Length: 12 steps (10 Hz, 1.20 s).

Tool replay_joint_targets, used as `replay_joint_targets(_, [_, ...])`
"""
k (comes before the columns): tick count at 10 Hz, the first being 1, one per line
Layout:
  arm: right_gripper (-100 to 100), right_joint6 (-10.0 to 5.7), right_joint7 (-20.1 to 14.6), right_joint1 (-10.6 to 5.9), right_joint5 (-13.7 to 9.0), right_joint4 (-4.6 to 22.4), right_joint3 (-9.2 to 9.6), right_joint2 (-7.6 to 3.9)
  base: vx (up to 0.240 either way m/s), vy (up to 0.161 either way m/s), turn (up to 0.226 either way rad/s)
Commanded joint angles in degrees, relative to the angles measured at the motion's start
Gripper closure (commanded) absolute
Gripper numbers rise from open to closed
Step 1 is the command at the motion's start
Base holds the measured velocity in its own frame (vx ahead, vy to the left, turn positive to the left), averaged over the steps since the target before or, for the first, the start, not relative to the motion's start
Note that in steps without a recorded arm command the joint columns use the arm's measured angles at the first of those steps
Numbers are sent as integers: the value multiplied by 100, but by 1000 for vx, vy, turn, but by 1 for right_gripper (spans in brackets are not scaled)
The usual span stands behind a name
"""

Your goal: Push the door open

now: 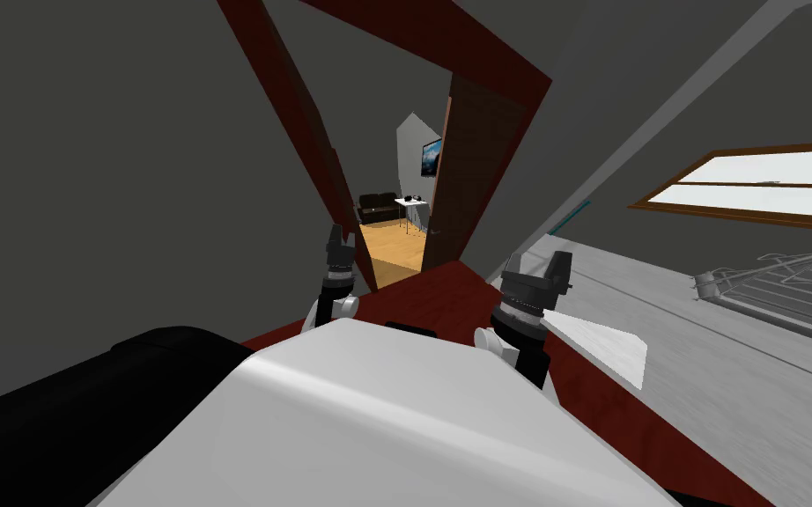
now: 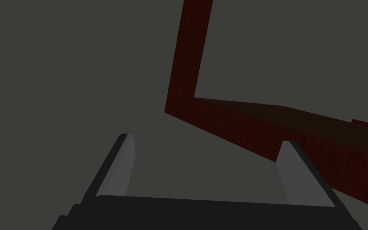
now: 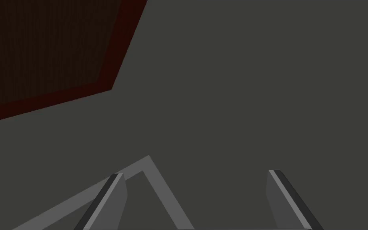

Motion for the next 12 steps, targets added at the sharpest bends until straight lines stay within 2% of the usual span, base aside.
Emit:
replay_joint_targets(1, [-100, -23, -26, -66, 32, 158, 9, -48, 150, 3, 10])
replay_joint_targets(4, [-100, -78, -90, -231, 111, 549, 31, -148, 72, -47, 39])
replay_joint_targets(12, [-100, -199, -227, -588, 283, 1395, 80, -306, 77, -31, 24])
